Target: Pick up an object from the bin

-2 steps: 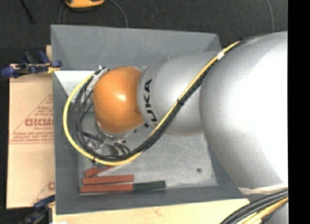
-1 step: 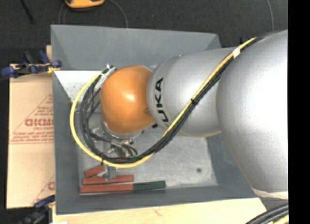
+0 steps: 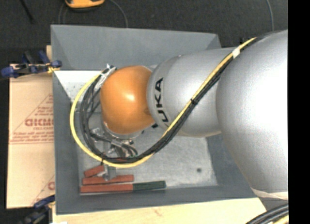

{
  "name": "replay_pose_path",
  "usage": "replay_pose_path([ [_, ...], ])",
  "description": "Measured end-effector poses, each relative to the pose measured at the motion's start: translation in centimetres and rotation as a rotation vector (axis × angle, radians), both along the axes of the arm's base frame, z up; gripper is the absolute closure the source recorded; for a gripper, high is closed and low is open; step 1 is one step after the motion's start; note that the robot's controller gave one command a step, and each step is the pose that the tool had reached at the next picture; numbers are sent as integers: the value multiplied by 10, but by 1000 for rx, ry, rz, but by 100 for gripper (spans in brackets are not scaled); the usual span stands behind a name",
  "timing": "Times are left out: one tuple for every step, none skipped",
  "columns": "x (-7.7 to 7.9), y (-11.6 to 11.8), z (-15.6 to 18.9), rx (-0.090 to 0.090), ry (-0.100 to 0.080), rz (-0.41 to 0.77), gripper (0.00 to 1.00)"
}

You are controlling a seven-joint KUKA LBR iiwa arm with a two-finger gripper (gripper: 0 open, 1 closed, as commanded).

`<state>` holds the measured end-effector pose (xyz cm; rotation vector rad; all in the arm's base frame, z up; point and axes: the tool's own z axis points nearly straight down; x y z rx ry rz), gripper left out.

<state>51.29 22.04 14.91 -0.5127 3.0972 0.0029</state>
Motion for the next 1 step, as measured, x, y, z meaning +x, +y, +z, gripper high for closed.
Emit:
replay_pose_path([
  [-30, 3, -76, 1, -6, 35, 100],
])
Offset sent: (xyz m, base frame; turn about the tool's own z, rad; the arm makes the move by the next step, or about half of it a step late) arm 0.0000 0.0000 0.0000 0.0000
